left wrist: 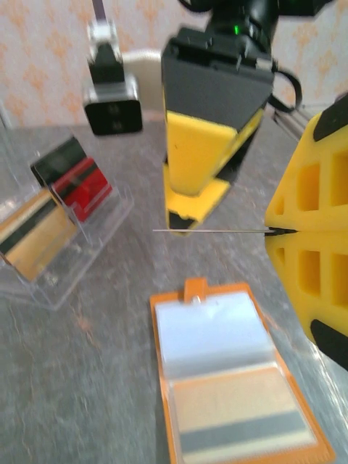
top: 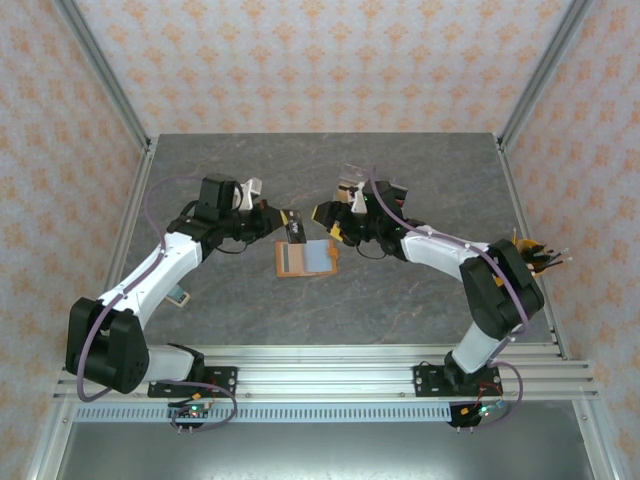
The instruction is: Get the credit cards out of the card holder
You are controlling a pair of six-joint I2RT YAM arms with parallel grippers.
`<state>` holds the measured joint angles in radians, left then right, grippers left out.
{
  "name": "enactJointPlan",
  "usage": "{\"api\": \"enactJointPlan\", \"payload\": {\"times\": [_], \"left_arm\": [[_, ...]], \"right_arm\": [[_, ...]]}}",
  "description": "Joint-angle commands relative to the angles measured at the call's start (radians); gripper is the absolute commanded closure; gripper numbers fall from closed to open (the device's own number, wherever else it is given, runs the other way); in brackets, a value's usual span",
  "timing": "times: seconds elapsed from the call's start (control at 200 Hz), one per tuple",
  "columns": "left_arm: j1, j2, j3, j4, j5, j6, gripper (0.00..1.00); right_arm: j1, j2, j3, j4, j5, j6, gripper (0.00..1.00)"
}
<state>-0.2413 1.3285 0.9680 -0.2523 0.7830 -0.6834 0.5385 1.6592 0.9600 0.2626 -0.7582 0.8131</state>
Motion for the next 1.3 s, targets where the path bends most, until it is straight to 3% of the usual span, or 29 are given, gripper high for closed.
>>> {"api": "enactJointPlan", "payload": {"times": [0.0,0.16,0.52,0.936,1.036,1.131,1.291], "left_arm": [[0.005,-0.021,0.002,0.131,0.069,-0.102,1.0],[0.005,-0.02,-0.014,0.209,0.078,-0.183,1.0],[0.007,-0.01,-0.013,0.229,0.069,-0.215,1.0],[0.012,-0.003,0.004,0.137,0.059,-0.16,1.0],[0.02,-0.013,0.04,-0.007,-0.004,-0.088,0.79],[0.035,-0.022,0.09,-0.173,-0.096,-0.003,0.54],[0.05,-0.029,0.189,-0.478,-0.356,0.166,0.25]], "right_arm": [[0.003,-0.018,-0.015,0.239,-0.108,0.133,0.25],[0.003,-0.012,-0.021,0.35,-0.149,0.228,0.26],[0.003,-0.012,-0.02,0.421,-0.197,0.282,0.5],[0.003,-0.028,-0.011,0.367,-0.208,0.209,0.88],[0.003,-0.057,0.003,0.247,-0.178,0.107,1.0],[0.003,-0.102,0.03,0.057,-0.111,-0.053,1.0],[-0.006,-0.169,0.119,-0.299,0.068,-0.356,1.0]]}}
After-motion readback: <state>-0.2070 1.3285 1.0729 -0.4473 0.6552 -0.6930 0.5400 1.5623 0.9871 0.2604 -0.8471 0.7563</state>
